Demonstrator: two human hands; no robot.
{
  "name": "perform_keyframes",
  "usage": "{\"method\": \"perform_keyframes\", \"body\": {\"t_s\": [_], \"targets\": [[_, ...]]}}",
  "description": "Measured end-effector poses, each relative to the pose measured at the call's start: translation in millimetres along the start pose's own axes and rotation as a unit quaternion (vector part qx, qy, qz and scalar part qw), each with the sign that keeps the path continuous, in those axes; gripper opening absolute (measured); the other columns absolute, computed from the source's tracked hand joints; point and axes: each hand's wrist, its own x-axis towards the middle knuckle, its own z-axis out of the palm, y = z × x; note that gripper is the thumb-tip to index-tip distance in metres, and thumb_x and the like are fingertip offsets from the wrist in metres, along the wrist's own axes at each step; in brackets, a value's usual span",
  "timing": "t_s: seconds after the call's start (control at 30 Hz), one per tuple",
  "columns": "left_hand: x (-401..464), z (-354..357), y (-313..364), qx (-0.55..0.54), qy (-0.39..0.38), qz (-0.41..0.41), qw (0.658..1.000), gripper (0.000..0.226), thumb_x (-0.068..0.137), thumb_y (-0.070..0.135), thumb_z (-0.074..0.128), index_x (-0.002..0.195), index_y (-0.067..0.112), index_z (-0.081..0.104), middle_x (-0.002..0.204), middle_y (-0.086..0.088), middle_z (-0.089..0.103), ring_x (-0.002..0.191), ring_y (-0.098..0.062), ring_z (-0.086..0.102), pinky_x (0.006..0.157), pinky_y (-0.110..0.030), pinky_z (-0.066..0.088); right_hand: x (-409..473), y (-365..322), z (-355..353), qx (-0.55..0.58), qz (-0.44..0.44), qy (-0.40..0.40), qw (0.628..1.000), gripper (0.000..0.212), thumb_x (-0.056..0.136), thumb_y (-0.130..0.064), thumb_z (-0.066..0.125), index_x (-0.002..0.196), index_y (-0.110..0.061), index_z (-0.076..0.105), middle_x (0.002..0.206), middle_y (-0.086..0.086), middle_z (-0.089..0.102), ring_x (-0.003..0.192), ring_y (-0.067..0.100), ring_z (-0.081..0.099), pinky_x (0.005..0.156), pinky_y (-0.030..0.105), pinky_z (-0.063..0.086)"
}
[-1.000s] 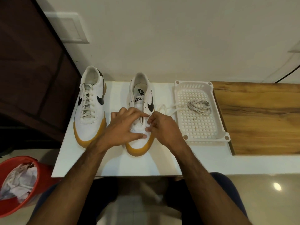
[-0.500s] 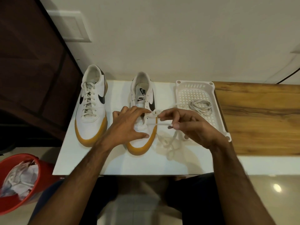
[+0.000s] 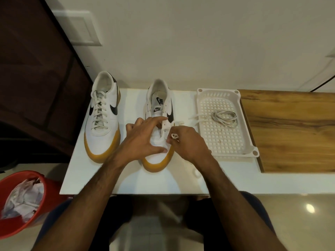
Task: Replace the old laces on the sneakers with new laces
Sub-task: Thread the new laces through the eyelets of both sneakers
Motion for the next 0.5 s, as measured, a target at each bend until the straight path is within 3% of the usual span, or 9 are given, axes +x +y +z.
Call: {"method": "perform_keyframes", "body": {"t_s": [0.03, 0.1, 0.13, 0.23, 0.27, 0.3, 0.37, 0.4, 0.5], "targets": [[-0.3, -0.3, 0.9, -0.006, 0.001, -0.002, 1.000, 0.096, 0.070, 0.060, 0.083, 0.147, 0.044, 0.029, 0.142, 0.015, 0.048, 0.123, -0.013, 0.037, 0.091, -0.033, 0.019, 1.4, 2.3, -5.3, 0.037, -0.021, -0.018, 0.999, 0.010, 0.093, -0.023, 0.070, 0.086, -0.019, 0.066, 0.093, -0.003, 0.062, 0.089, 0.016, 0.063, 0.082, 0.037, 0.053], [-1.0, -0.8, 1.2, -0.009, -0.002, -0.003, 1.000, 0.098, 0.069, 0.060, 0.084, 0.147, 0.046, 0.026, 0.139, 0.016, 0.049, 0.121, -0.013, 0.037, 0.092, -0.035, 0.022, -1.2, 6.1, -24.0, 0.215, -0.078, -0.079, 0.970, 0.009, 0.089, -0.012, 0.070, 0.081, -0.014, 0.069, 0.096, 0.000, 0.056, 0.093, 0.015, 0.059, 0.085, 0.031, 0.049], [-0.9, -1.3, 0.6, -0.006, -0.003, -0.004, 1.000, 0.100, 0.068, 0.059, 0.084, 0.147, 0.046, 0.025, 0.139, 0.016, 0.049, 0.120, -0.012, 0.037, 0.092, -0.036, 0.023, -5.2, 6.8, -35.8, 0.333, -0.103, -0.087, 0.933, 0.014, 0.086, -0.006, 0.065, 0.075, -0.013, 0.067, 0.097, 0.004, 0.055, 0.094, 0.019, 0.057, 0.085, 0.031, 0.046], [0.2, -2.0, 0.0, -0.003, -0.009, -0.012, 1.000, 0.102, 0.067, 0.058, 0.086, 0.147, 0.046, 0.024, 0.132, 0.020, 0.046, 0.120, -0.012, 0.036, 0.092, -0.035, 0.021, -18.8, 9.8, -66.8, 0.631, -0.140, -0.099, 0.756, 0.013, 0.074, -0.010, 0.055, 0.063, -0.015, 0.050, 0.071, 0.009, 0.055, 0.071, 0.022, 0.049, 0.071, 0.031, 0.037], [0.1, -2.0, 0.0, -0.005, -0.009, -0.014, 1.000, 0.102, 0.067, 0.057, 0.086, 0.147, 0.046, 0.024, 0.128, 0.022, 0.045, 0.120, -0.011, 0.035, 0.092, -0.034, 0.020, -22.7, 9.6, -71.6, 0.648, -0.124, -0.104, 0.744, 0.016, 0.077, -0.013, 0.054, 0.064, -0.015, 0.045, 0.061, 0.007, 0.051, 0.060, 0.020, 0.043, 0.064, 0.032, 0.032], [0.1, -1.4, 0.0, -0.007, -0.009, -0.013, 1.000, 0.102, 0.067, 0.057, 0.086, 0.147, 0.045, 0.025, 0.126, 0.023, 0.044, 0.120, -0.011, 0.035, 0.091, -0.034, 0.019, -24.2, 10.9, -71.4, 0.614, -0.091, -0.094, 0.778, 0.021, 0.084, -0.014, 0.053, 0.066, -0.015, 0.042, 0.054, 0.004, 0.046, 0.053, 0.018, 0.037, 0.059, 0.031, 0.028], [-0.2, -0.8, -0.5, -0.007, -0.007, -0.013, 1.000, 0.102, 0.067, 0.057, 0.086, 0.147, 0.045, 0.025, 0.130, 0.020, 0.047, 0.121, -0.012, 0.036, 0.092, -0.034, 0.019, -22.6, 15.1, -59.6, 0.424, -0.008, -0.053, 0.904, 0.029, 0.098, -0.018, 0.057, 0.073, -0.013, 0.043, 0.053, -0.002, 0.042, 0.048, 0.013, 0.032, 0.050, 0.025, 0.028], [0.2, -0.6, -0.5, -0.006, -0.007, -0.014, 1.000, 0.101, 0.067, 0.058, 0.086, 0.147, 0.045, 0.025, 0.135, 0.018, 0.048, 0.122, -0.013, 0.036, 0.092, -0.034, 0.019, -20.5, 15.9, -51.3, 0.320, 0.023, -0.034, 0.947, 0.027, 0.099, -0.025, 0.062, 0.080, -0.014, 0.047, 0.057, -0.005, 0.047, 0.049, 0.011, 0.036, 0.049, 0.022, 0.031], [1.3, 0.3, 0.6, -0.006, -0.006, -0.021, 1.000, 0.100, 0.069, 0.059, 0.084, 0.148, 0.043, 0.026, 0.141, 0.012, 0.048, 0.126, -0.015, 0.037, 0.095, -0.034, 0.020, -12.8, 11.1, -30.9, 0.143, 0.026, -0.041, 0.989, 0.030, 0.091, -0.041, 0.073, 0.106, -0.024, 0.053, 0.079, -0.012, 0.062, 0.063, 0.002, 0.054, 0.061, 0.024, 0.042]]}}
